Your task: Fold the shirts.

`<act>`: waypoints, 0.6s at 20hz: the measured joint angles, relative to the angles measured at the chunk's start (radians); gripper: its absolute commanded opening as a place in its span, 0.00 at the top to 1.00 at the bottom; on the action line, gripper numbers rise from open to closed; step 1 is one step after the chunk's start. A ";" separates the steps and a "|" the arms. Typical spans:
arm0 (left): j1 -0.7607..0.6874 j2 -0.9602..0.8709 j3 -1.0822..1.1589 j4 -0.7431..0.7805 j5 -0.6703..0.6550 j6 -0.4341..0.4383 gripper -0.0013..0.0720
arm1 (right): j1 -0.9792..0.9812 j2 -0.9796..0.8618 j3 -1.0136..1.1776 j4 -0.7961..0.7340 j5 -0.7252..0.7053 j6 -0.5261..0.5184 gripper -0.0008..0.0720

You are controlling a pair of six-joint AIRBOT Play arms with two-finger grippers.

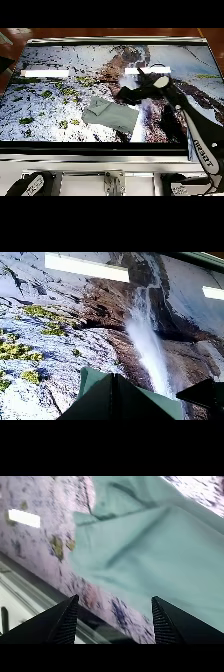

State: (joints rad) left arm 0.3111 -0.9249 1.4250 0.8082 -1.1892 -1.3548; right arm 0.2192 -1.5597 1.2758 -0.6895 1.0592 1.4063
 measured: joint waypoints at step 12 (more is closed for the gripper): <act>0.000 0.003 -0.001 0.000 -0.016 -0.002 0.94 | -0.197 -0.017 -0.266 -0.150 0.128 0.022 0.11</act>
State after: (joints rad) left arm 0.3111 -0.9222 1.4239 0.8082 -1.2053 -1.3563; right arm 0.0223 -1.5768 1.0096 -0.8394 1.1870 1.4281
